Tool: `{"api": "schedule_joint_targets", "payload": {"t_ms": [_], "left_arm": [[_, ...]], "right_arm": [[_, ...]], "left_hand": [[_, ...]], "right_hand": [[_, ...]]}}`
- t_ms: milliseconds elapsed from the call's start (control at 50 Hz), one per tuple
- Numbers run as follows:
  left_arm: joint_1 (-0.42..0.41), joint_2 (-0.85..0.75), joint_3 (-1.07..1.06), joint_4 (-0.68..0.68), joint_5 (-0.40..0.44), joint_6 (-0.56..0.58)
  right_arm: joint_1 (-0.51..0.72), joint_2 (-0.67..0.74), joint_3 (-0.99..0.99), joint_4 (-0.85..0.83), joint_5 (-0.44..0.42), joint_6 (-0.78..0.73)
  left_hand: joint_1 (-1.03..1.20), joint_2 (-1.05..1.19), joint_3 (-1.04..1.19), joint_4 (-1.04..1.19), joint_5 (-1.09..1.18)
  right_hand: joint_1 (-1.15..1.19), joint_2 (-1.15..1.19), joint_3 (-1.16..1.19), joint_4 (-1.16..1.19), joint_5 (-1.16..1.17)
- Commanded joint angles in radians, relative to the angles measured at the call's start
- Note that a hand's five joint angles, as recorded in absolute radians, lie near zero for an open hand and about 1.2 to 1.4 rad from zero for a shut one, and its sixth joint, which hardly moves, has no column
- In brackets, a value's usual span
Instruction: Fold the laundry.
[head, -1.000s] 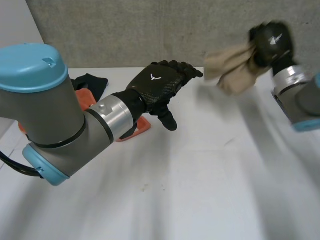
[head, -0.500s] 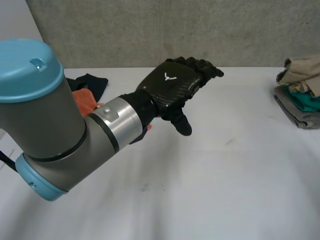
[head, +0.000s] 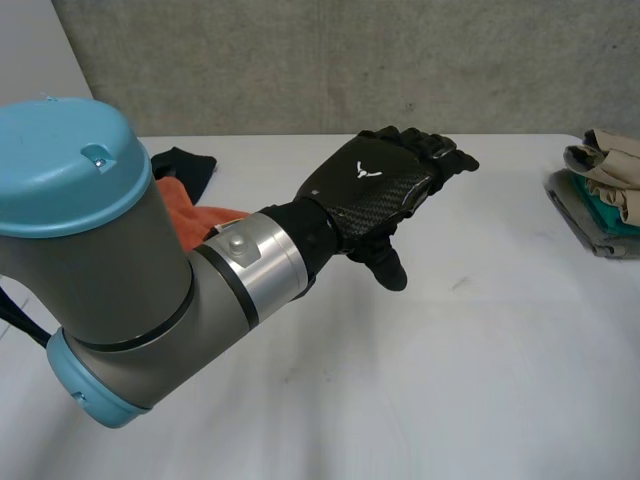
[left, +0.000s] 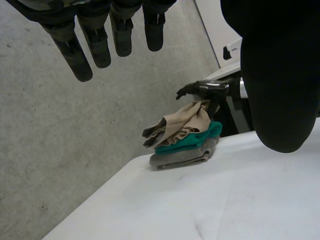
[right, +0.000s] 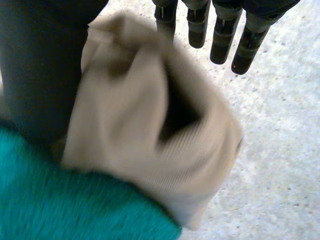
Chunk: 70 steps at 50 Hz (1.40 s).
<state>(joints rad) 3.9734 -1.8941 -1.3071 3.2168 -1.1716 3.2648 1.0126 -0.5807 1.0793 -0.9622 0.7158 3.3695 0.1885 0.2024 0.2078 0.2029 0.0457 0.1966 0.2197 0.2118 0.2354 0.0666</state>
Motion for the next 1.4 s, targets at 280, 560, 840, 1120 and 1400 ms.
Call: {"api": "schedule_joint_targets", "payload": {"t_ms": [280, 560, 840, 1120, 1400], "left_arm": [[-0.007, 0.056, -0.027, 0.005, -0.002, -0.002], [0.139, 0.153, -0.032, 0.078, -0.254, 0.031], [0.628, -0.089, -0.095, 0.202, -0.148, 0.409], [0.764, -0.546, 0.143, 0.242, 0.178, 0.504], [0.604, -0.404, 0.011, 0.385, 0.167, 0.483]], "right_arm": [[-0.318, -0.289, 0.11, 0.453, 0.203, -0.542], [0.045, -0.695, 0.255, 0.361, 0.562, -0.436], [0.576, -0.893, 0.772, 0.33, 0.188, -0.465], [0.719, -0.699, 0.847, 0.542, 0.436, -0.791], [0.713, -0.735, 0.869, 0.545, 0.459, -0.785]], "left_hand": [[0.007, -0.006, -0.012, -0.007, -0.024], [0.022, 0.008, 0.003, 0.008, -0.01], [-0.004, -0.018, -0.024, -0.019, -0.036], [0.254, 0.24, 0.235, 0.239, 0.222], [1.208, 1.194, 1.188, 1.193, 1.176]], "right_hand": [[-0.022, -0.045, -0.037, -0.061, -0.067], [-0.022, -0.045, -0.037, -0.061, -0.067], [-0.022, -0.045, -0.037, -0.061, -0.067], [-0.022, -0.045, -0.037, -0.061, -0.067], [-0.022, -0.045, -0.037, -0.061, -0.067]]}}
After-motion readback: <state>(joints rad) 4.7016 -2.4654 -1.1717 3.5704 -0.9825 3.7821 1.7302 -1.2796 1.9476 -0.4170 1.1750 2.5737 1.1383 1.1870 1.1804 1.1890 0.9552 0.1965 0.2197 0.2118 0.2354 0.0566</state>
